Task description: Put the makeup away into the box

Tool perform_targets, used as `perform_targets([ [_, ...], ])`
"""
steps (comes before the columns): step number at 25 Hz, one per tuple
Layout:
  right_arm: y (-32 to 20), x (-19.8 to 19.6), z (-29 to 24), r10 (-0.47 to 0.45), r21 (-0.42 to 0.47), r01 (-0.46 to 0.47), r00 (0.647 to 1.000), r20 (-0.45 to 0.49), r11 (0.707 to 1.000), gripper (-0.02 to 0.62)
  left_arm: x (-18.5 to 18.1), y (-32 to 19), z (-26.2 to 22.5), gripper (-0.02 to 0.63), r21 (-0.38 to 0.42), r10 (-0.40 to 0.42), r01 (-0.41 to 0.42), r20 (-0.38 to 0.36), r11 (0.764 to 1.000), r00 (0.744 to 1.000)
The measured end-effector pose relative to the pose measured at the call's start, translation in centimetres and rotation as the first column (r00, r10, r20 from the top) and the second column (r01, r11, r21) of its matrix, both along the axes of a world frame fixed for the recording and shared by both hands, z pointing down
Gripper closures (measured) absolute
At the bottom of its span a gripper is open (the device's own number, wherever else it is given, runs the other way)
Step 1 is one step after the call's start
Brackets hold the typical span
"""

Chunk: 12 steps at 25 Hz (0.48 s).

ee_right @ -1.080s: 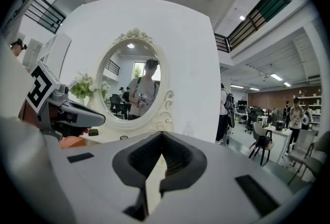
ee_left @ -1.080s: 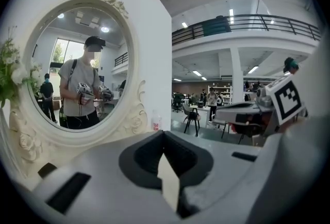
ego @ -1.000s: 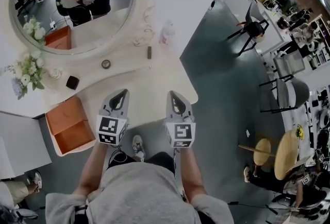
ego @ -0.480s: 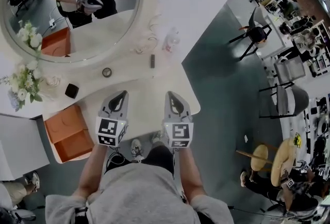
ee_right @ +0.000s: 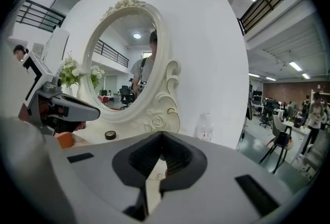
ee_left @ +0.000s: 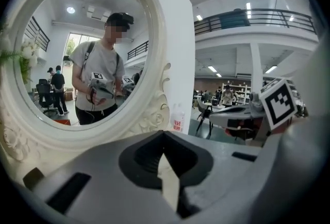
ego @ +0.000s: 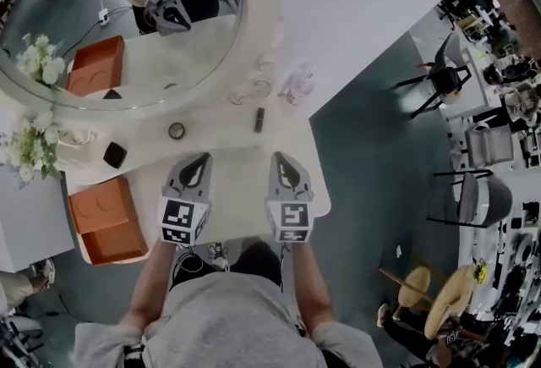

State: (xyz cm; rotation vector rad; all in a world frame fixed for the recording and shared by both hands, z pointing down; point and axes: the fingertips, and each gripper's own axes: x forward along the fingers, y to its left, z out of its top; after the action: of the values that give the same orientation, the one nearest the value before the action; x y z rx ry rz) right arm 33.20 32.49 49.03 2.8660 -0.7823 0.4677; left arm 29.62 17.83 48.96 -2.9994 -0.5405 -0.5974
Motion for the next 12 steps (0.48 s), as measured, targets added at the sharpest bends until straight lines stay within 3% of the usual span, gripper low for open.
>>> perform_targets([
  [12, -1.6, 6.5, 6.5, -0.110, 0.011, 0.110, 0.983, 0.148, 0.994, 0.588, 3.7, -0.9, 3.9, 0.606, 0.013, -0.132, 0.132, 0.083, 0.991, 0.988],
])
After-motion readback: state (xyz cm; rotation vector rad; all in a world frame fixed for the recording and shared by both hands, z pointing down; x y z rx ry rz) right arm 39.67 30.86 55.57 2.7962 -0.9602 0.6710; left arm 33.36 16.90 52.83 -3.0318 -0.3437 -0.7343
